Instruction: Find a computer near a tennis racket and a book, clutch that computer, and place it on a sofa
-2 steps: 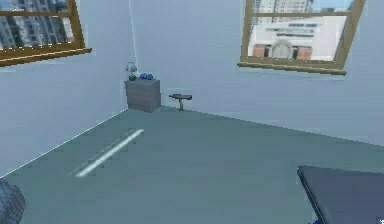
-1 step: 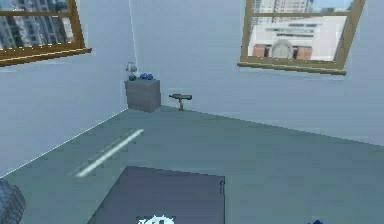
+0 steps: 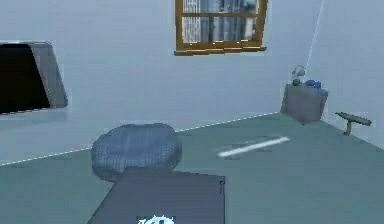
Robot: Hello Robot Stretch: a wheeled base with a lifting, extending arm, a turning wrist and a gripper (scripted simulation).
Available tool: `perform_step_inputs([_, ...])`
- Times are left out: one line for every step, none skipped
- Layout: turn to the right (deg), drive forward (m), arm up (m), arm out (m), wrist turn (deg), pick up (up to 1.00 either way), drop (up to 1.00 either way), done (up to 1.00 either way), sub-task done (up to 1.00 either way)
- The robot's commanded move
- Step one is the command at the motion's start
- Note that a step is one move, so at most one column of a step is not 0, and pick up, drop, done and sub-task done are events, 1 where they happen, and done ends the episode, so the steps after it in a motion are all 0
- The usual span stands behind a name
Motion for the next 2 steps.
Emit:
perform_step_inputs([-27.0, 0.00, 0.00, 0.00, 0.0, 0.00, 0.00, 0.00, 0.00])
perform_step_inputs([0.0, 0.05, 0.00, 0.00, 0.0, 0.00, 0.00, 0.00, 0.00])
